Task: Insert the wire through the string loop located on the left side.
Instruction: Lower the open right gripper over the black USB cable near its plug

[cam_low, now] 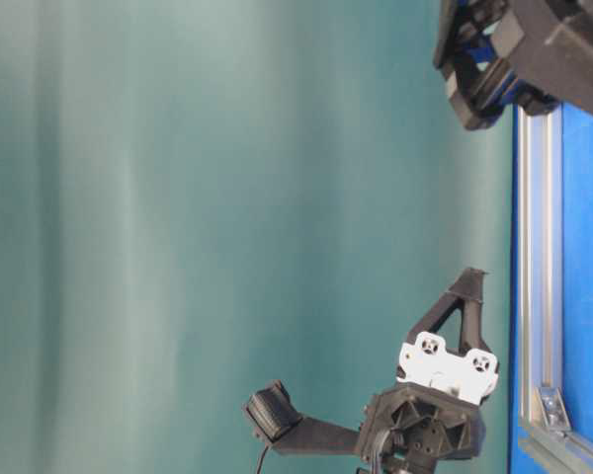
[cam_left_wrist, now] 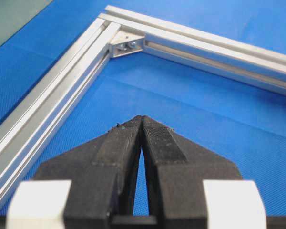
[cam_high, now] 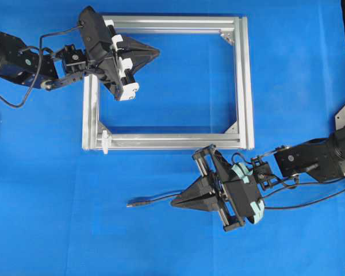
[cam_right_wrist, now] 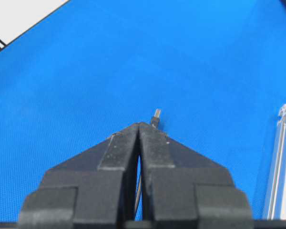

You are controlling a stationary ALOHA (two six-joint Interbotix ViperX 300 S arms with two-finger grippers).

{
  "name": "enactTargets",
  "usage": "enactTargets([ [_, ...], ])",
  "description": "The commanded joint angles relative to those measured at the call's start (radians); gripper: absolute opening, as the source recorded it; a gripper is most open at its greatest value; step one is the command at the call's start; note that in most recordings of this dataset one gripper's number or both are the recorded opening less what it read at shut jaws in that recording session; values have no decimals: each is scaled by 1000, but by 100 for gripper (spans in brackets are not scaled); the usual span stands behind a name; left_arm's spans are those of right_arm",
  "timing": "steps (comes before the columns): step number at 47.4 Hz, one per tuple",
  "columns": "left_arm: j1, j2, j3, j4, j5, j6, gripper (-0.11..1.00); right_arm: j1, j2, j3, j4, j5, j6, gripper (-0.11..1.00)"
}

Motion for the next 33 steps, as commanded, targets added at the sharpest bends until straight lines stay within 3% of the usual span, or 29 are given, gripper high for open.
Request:
enactTargets([
  [1, -5, -51, -17, 20, 18, 5, 0, 3, -54, -11, 5, -5, 9, 1],
  [33, -5, -54, -11, 23, 28, 8, 0, -5, -55, -25, 11, 43, 112, 2],
])
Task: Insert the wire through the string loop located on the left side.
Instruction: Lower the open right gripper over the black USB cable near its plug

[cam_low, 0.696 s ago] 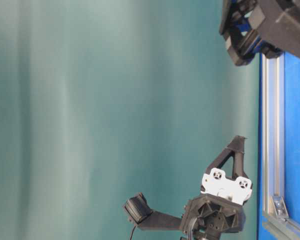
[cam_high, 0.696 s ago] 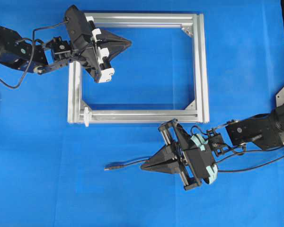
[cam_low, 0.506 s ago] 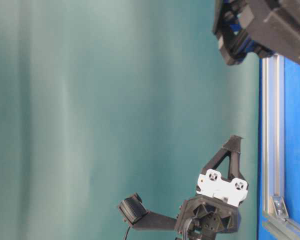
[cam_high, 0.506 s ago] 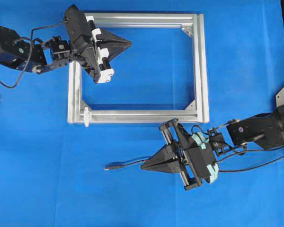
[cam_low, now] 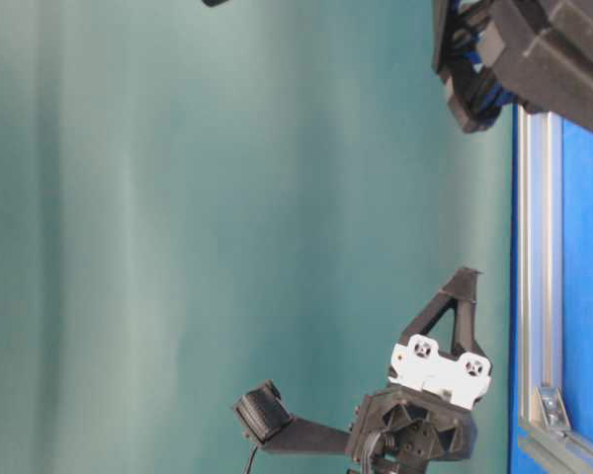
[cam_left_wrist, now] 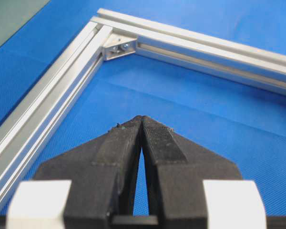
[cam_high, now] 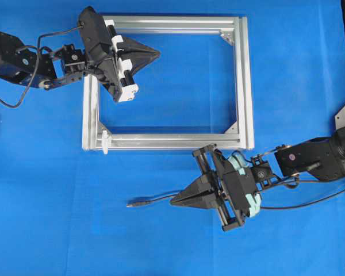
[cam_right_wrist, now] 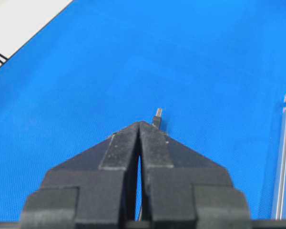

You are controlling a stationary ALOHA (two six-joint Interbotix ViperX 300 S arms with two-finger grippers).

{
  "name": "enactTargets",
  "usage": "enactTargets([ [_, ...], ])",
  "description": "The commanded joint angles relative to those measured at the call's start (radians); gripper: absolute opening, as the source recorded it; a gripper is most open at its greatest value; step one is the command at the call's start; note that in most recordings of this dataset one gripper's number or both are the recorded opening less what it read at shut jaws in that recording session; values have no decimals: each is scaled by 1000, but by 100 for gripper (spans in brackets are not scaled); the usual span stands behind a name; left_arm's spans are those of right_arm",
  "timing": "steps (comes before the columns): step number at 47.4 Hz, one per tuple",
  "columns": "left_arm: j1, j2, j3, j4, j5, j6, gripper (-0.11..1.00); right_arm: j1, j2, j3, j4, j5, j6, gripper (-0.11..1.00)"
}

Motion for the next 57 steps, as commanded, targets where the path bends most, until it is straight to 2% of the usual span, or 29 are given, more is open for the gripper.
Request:
enactTargets([
  [1, -2, -28, -11, 3, -5, 0, 0, -2, -31, -17, 5, -3, 9, 4],
  [6, -3, -29, -9, 3, -5, 0, 0, 2, -29, -20, 15, -3, 32, 27],
  [15, -3, -29, -8, 3, -5, 2, 0, 2, -25, -23, 34, 11, 38, 83],
  [17, -3, -29, -8, 3, -5, 2, 0, 2, -21, -26, 37, 12, 38, 90],
  [22, -2, -29, -8, 3, -5, 3, 0, 2, -9, -37, 48, 26, 38, 87],
  [35, 0, -29, -6, 3, -5, 2, 0, 3, 107, -104, 87, 40, 41, 89],
  [46, 0, -35, 11, 3, -5, 2, 0, 8, 222, -166, 149, 40, 44, 89],
  [51, 0, -37, 17, 3, -5, 2, 0, 8, 239, -173, 173, 40, 44, 89],
  [57, 2, -38, 20, 3, -5, 2, 0, 8, 239, -173, 175, 40, 44, 88],
])
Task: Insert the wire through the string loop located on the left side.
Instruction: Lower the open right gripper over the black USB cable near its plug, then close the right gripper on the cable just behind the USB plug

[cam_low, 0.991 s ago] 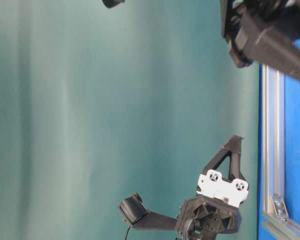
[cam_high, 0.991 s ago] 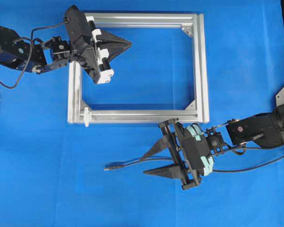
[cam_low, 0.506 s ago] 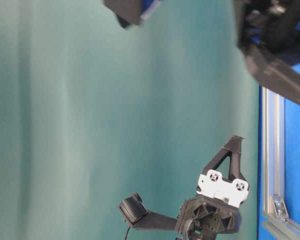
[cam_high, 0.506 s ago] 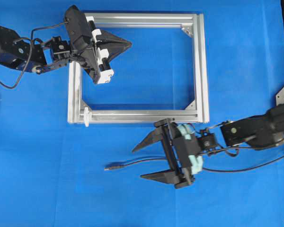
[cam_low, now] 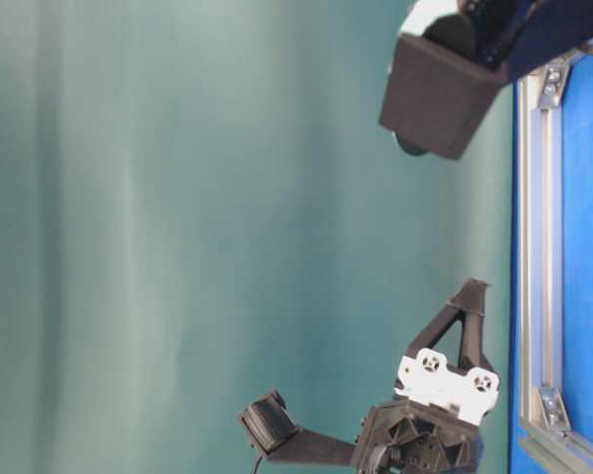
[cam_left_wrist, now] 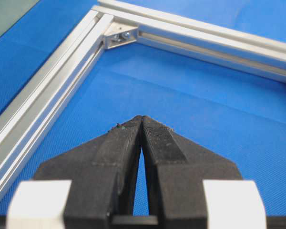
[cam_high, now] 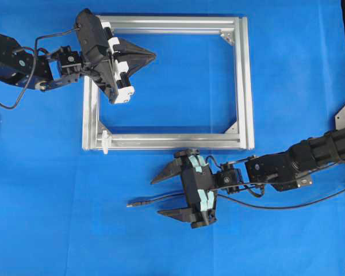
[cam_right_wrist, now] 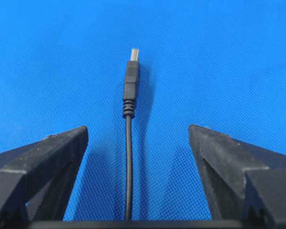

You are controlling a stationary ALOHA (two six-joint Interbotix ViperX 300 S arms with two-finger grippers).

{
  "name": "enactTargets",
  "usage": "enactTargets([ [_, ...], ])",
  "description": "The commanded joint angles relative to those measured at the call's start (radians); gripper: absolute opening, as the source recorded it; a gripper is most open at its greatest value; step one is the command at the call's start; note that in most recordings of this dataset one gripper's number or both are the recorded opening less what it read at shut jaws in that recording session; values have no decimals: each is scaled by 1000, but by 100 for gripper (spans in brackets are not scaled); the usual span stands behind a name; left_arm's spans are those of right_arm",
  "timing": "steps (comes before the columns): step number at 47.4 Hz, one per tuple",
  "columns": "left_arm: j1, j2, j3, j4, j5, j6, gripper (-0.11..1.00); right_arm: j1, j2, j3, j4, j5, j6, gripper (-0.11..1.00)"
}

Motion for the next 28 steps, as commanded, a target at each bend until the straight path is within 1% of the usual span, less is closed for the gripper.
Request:
enactTargets([
  [1, 2, -29, -8, 3, -5, 0, 0, 2, -18, -15, 5, -3, 0, 88],
  [6, 2, -29, -6, 3, -5, 0, 0, 3, -18, -15, 5, 2, 0, 88],
  [11, 3, -29, -6, 3, -5, 0, 0, 3, -18, -17, 6, 18, 0, 84],
  [13, 3, -29, -6, 3, -6, 0, 0, 3, -17, -17, 6, 21, -3, 81],
  [16, 3, -31, -5, 3, -5, 0, 0, 5, -18, -17, 5, 25, -5, 74],
  [18, 3, -31, -3, 3, -5, 0, 0, 6, -18, -15, 5, 25, -8, 67],
  [23, 2, -31, 0, 3, -5, 0, 0, 8, -18, -15, -2, 20, -12, 35],
  [26, 3, -32, -2, 3, -5, 0, 0, 8, -18, -14, -3, 20, -12, 19],
  [28, 3, -32, 0, 3, -5, 0, 0, 8, -18, -14, -5, 18, -12, 10],
])
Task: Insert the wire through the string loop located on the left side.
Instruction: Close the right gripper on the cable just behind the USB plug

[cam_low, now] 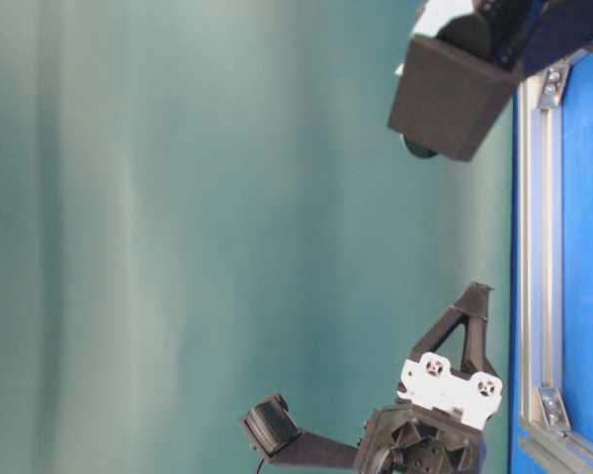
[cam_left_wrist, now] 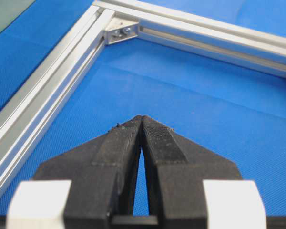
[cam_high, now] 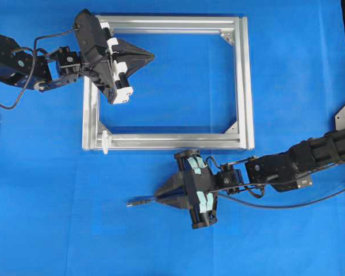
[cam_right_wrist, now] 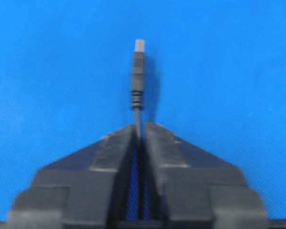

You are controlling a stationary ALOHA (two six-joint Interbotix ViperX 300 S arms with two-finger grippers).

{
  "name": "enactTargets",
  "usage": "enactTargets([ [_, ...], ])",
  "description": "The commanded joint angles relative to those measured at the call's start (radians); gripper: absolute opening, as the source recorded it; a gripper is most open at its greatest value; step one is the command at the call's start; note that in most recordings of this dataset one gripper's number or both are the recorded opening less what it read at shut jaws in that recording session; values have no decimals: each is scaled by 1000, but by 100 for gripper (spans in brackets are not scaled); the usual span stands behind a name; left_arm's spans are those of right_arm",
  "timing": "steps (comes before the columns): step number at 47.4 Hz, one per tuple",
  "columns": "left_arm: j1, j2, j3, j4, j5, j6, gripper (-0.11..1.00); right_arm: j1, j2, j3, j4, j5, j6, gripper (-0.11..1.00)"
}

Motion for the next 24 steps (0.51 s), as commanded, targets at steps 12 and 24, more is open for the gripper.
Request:
enactTargets([
  [12, 3, -31, -8, 3, -5, -2, 0, 5, -18, -12, -3, -8, -2, 0],
  [24, 3, -31, -9, 3, -5, -3, 0, 9, -52, -12, -3, 9, 0, 0],
])
